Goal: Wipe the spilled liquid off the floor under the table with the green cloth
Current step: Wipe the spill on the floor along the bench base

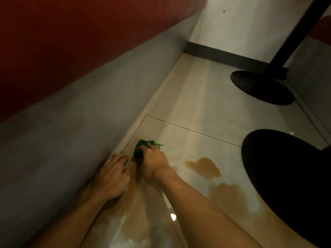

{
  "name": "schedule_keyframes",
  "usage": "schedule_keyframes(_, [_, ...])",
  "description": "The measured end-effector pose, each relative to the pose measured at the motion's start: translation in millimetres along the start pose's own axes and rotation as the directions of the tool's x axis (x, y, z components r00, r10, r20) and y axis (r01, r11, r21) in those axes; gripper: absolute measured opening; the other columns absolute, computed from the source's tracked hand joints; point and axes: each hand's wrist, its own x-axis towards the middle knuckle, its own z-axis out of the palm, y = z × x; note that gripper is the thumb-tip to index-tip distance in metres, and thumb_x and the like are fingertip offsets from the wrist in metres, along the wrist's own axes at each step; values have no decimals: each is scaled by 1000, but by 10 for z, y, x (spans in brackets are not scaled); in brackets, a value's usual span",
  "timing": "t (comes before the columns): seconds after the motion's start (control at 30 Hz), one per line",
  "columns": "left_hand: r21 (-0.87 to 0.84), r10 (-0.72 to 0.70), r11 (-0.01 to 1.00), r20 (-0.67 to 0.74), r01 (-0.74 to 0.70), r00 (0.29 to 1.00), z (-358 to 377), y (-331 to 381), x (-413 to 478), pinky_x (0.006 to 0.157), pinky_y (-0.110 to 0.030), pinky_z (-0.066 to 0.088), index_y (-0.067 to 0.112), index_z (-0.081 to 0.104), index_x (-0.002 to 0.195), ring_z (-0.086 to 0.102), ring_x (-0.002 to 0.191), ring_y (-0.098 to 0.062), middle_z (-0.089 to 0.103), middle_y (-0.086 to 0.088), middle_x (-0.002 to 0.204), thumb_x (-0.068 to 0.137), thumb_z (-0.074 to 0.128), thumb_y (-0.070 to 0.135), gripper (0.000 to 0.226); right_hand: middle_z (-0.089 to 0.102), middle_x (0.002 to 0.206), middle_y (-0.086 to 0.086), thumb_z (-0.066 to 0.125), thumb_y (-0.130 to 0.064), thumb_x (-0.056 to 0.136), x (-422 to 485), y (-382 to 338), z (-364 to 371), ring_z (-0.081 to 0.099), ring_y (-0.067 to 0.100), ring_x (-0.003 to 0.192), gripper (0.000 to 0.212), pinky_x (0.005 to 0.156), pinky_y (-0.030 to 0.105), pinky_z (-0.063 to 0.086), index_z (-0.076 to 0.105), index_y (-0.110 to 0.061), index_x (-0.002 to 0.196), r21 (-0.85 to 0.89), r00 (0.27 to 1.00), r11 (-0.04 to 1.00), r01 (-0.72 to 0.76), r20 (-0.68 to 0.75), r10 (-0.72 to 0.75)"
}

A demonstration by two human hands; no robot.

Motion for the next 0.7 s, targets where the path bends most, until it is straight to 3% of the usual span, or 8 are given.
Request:
schedule_keyframes(0.17, [-8,9,1000,9,-9,1000,-12,-13,-16,115,-25,1,20,19,152,5,146,-10,7,5,160,100,32,25,54,32,153,8,60,-16,88,81,247,-132,31,29,139,56,115,41,29,42,-24,141,-96,987,987,131,101,-121])
schedule_keyframes(0.27, [-11,-1,1000,12,1,1000,-20,-8,-28,117,-27,3,19,19,152,4,146,-11,6,5,160,99,32,24,55,34,152,10,58,-16,89,238,340,-192,34,31,138,55,114,42,30,42,-25,141,-82,998,995,50,45,-46])
schedule_keyframes(0.37, [-8,-2,1000,27,3,1000,-16,1,-36,117,-28,1,19,15,152,1,146,-12,3,5,160,99,32,25,56,26,155,13,56,-16,91,298,268,-171,25,34,141,56,117,42,24,38,-22,144,-65,1000,998,-9,6,9])
schedule_keyframes(0.53, [-50,-7,999,14,8,1000,-12,-18,-29,116,-25,-1,19,14,152,1,146,-9,4,6,160,99,32,23,56,31,153,8,59,-32,91,221,112,-41,28,30,140,49,114,39,26,45,-26,138,-14,990,991,137,45,-136])
schedule_keyframes(0.7, [-104,-8,995,22,11,1000,-32,-30,-39,115,-23,-1,18,17,152,3,146,-8,6,7,160,99,33,20,55,39,148,3,62,-14,87,70,361,-182,39,25,133,51,111,33,31,49,-27,134,-90,954,957,276,143,-262])
